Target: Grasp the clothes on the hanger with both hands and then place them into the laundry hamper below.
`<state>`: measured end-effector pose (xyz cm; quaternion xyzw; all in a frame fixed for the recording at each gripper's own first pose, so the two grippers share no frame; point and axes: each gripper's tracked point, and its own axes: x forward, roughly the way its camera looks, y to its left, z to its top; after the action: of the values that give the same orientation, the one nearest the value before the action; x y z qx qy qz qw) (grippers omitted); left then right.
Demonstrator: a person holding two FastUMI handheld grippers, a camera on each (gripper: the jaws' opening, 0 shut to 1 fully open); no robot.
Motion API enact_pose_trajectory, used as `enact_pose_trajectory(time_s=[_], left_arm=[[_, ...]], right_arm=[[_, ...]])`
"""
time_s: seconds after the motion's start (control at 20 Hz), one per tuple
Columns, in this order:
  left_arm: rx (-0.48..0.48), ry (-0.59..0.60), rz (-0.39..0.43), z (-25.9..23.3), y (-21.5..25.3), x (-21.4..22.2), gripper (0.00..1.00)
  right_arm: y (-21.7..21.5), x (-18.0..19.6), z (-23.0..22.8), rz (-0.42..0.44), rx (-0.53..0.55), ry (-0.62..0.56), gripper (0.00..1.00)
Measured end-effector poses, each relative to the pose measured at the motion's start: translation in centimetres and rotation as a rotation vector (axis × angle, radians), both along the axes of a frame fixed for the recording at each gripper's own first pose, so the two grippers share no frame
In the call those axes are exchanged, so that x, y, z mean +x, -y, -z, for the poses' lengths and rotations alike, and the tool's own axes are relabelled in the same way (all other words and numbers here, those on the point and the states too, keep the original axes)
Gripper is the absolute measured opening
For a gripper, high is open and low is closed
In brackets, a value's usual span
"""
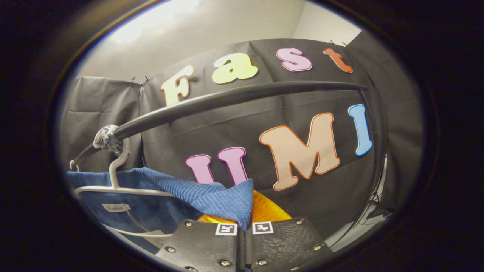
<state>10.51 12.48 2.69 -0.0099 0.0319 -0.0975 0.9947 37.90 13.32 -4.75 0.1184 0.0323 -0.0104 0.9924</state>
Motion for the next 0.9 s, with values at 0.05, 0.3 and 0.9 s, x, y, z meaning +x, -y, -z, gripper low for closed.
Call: enact_pose_trajectory(time_s=[0.05,0.3,0.9], left_arm=[[0.008,0.002,0.002,-0.1,-0.5,0.5,0.0],[0.075,-0.022,0.01,0.7,-2.6,3.0,0.0],[0.045,-0.153,0.015,6.8,-5.0,8.1,0.01]], right_arm=[[-0.2,0.7,0.2,-0.004,0.007,0.0,0.01],[-0.8,3.3,1.5,-0.002,0.011,-0.002,0.01],[-0.5,7.0,3.3,0.002,0.016,-0.011,0.01]])
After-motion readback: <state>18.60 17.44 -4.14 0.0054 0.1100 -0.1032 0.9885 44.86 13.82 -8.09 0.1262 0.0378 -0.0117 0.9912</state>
